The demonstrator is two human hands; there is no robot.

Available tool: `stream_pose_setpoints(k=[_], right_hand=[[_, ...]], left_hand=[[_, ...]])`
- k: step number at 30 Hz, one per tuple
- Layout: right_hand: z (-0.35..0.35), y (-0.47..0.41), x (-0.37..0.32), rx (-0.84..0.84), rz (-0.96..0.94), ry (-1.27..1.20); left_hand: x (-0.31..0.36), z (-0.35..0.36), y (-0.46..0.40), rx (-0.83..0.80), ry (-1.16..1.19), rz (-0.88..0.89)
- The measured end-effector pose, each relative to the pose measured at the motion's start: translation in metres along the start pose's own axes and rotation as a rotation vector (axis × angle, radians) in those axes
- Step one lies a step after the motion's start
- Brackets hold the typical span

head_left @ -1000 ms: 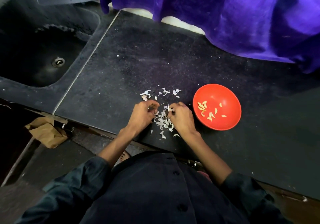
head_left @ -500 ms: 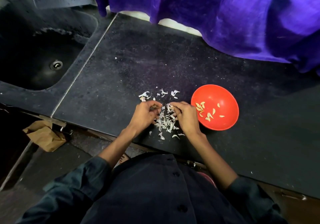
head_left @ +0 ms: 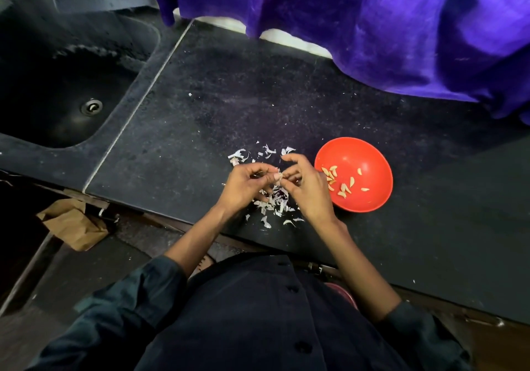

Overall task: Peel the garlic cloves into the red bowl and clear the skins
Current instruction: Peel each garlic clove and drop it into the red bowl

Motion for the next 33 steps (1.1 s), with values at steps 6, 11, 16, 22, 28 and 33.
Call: stream_pose_setpoints(k=[6, 11, 16, 22, 28, 33], right_hand=[[-0.002, 0.001, -0.001, 0.024, -0.076, -0.022], [-0.012, 0.002, 0.004, 0.109, -0.07, -0.026], [-0.006, -0.003, 0.012, -0.005, 0.138, -0.343], [0.001, 0.0, 0.011, -0.13, 0.242, -0.695], [0.005, 0.004, 0.011, -0.167, 0.321, -0.847], [0.005, 0.007, 0.007, -0.181, 0.387, -0.94]], left_hand=[[0.005, 0.003, 0.003, 0.006, 0.154, -0.017], [-0.001, 0.0, 0.003, 0.048, 0.346, -0.128], [-0.003, 0.0, 0.002, 0.034, 0.424, -0.156], [0.003, 0.001, 0.003, 0.011, 0.414, -0.108], [0.007, -0.001, 0.002, 0.077, 0.32, -0.021], [0.015, -0.002, 0.005, 0.1, 0.247, 0.079]])
Point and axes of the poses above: each hand's wrist, its own y-axis away from the middle knuckle, its own z-axis out of the palm, x = y × z, the point moved 6 cm from there along -y, towards the middle knuckle, and after that the axes turned 6 degrees about z, right-handed, at the moved point
